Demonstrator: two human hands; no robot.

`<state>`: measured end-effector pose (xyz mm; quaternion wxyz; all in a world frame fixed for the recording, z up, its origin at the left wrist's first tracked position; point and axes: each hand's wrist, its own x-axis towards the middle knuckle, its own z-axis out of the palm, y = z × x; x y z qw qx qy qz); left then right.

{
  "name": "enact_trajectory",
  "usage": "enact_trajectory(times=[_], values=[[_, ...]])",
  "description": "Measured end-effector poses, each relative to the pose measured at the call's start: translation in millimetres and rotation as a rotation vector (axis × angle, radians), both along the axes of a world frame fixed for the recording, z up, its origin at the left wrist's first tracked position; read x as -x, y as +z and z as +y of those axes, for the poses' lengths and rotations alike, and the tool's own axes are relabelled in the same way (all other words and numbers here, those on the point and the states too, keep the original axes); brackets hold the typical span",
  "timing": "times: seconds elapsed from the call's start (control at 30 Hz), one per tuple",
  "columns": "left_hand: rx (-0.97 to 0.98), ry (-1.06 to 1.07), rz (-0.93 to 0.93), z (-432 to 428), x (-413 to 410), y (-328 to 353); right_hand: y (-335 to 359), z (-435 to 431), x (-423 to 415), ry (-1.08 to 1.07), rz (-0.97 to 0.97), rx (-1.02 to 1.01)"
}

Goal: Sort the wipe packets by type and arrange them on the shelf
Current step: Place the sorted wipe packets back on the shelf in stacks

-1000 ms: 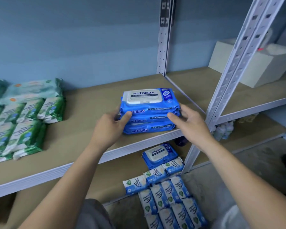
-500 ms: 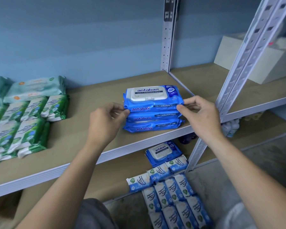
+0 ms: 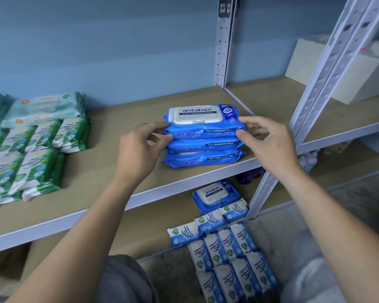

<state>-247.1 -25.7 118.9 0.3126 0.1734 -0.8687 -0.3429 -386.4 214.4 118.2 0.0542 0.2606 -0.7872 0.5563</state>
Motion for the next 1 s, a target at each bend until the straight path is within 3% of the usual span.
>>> enact_trajectory(times=[0.43,0.6,0.77,1.0], values=[[-0.09,0.147,0.115,13,0,5,2,-7,-1,-0.093,0.004,0.047],[-0.094,0.058,0.047,7,-10,3,1,0,-2,-0.055,0.059,0.015],[-0.118,-0.015,-0.067,-3,-16,-6,-2,12,0,0.006,-0.029,-0.17],[-0.233,-0.008,-0.073,-1,-11,-7,-11,4,3,-0.019,-0.127,-0.036]])
